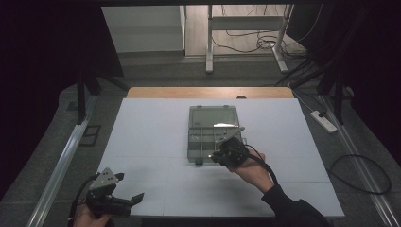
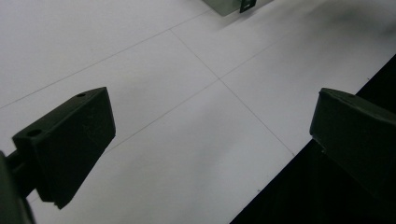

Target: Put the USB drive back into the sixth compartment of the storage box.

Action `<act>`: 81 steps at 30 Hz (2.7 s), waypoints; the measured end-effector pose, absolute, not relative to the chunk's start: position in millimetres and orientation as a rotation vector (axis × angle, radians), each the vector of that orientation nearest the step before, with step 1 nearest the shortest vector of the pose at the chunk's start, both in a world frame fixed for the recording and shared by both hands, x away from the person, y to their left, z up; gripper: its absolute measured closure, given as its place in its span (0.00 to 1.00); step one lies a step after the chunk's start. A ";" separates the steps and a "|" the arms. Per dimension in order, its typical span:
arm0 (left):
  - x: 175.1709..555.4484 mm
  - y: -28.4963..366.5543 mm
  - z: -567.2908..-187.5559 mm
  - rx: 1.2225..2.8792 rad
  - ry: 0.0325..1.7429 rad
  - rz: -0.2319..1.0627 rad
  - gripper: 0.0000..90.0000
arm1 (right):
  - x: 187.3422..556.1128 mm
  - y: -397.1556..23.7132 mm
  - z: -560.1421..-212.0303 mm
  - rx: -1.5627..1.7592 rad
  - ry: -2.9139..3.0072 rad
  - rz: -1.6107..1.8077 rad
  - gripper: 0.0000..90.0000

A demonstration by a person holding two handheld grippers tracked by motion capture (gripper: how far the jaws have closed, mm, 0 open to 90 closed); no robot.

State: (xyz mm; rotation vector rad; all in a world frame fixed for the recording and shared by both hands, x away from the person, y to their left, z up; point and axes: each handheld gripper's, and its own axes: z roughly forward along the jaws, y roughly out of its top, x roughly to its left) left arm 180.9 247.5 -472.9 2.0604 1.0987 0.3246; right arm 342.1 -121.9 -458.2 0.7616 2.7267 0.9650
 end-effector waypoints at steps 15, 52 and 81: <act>181.0 247.7 -472.9 2.060 1.099 0.324 0.00 | 359.5 -110.9 -461.5 0.777 2.689 0.946 0.87; 180.1 246.9 -472.8 2.065 1.093 0.334 0.00 | 370.5 -94.0 -476.3 0.779 2.659 0.870 0.71; 179.8 246.9 -472.7 2.058 1.089 0.332 0.00 | 360.6 -97.9 -469.9 0.845 2.683 0.858 0.28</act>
